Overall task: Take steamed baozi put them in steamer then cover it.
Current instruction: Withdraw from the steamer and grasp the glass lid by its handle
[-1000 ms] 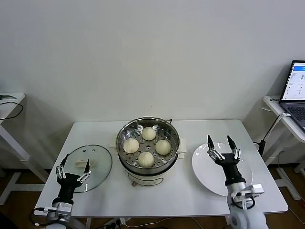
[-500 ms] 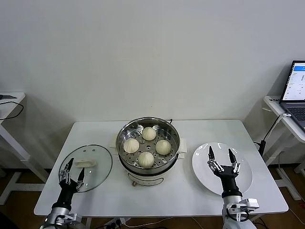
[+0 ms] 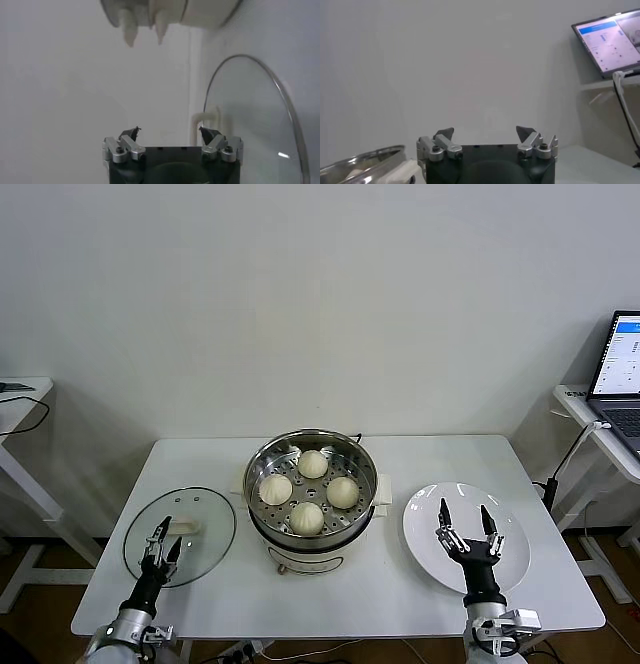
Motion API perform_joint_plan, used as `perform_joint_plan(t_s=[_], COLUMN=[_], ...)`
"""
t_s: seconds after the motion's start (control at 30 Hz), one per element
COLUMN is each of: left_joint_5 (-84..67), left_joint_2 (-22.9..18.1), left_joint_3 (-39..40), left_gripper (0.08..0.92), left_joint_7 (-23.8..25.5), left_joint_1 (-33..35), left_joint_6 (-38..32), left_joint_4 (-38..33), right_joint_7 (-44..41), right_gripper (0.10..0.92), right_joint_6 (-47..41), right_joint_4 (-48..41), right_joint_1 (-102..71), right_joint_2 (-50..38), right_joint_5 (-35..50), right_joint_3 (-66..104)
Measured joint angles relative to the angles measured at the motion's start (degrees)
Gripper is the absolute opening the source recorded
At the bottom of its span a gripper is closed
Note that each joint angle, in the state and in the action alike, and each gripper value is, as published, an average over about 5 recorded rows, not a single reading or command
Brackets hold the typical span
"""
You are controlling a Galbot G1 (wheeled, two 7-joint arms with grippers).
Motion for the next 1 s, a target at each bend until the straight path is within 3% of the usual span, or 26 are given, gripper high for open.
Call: perform_joint_plan(t_s=[0.83,1.0], left_joint_5=[4.5,4.9], left_joint_2=[-0.3,-0.3], left_joint_3=[1.3,1.4], left_gripper=[0.822,0.722], left_joint_7=[-1.2,-1.4], left_joint_1=[-10.4,-11.3], left_joint_6=[3.4,3.7], left_joint_4=[9.6,11.0], right_joint_7=[-0.3,-0.4], right_gripper=[0.823,0.823], right_joint_6=[1.2,1.5], right_joint_4=[-2.1,-2.7], right_joint_1=[-0.2,-0.1], right_joint_2=[0.3,0.4], right_joint_5=[-1.3,-1.7], right_joint_3=[0.4,0.3])
